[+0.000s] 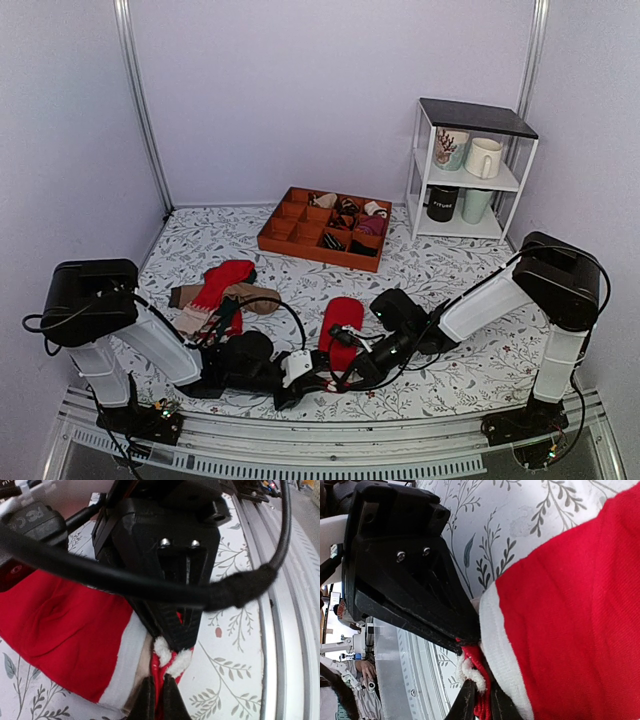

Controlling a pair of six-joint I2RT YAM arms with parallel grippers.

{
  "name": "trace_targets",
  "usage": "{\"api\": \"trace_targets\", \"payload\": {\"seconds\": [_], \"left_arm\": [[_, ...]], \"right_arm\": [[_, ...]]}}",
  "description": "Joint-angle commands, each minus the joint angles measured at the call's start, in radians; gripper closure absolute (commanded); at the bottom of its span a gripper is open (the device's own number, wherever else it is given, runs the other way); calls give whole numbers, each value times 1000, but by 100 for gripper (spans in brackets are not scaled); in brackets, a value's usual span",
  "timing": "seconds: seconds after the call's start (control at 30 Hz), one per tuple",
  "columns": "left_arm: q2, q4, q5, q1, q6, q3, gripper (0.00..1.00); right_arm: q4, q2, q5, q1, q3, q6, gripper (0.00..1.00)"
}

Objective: Roll the socks
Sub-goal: Roll the sock at the center of the board.

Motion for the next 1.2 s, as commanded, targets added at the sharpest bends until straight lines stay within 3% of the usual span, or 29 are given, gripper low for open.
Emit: {"api": "trace_targets", "payload": {"seconds": [0.0,0.07,0.2,0.4,0.57,0.73,1.17], "left_arm": [[10,0,15,-5,-70,-16,100],[0,-54,20,2,-119,-11,100],[-19,-160,73,36,-266,5,100],[-51,-362,181,41,-440,63,100],[-76,-426,232,41,-547,66,100],[-65,-472,228,41,-578,72,100],[-18,-467,224,43,-570,95,100]], "right_arm": [[-156,31,34,-12,-17,-16,85],[-150,-8,34,-16,-17,-28,81],[-77,-148,95,-16,-43,-104,61],[237,-387,217,5,-228,-287,46],[223,-384,334,97,-233,-500,45],[192,-294,418,179,-201,-591,46],[161,-169,484,257,-154,-607,53]]}}
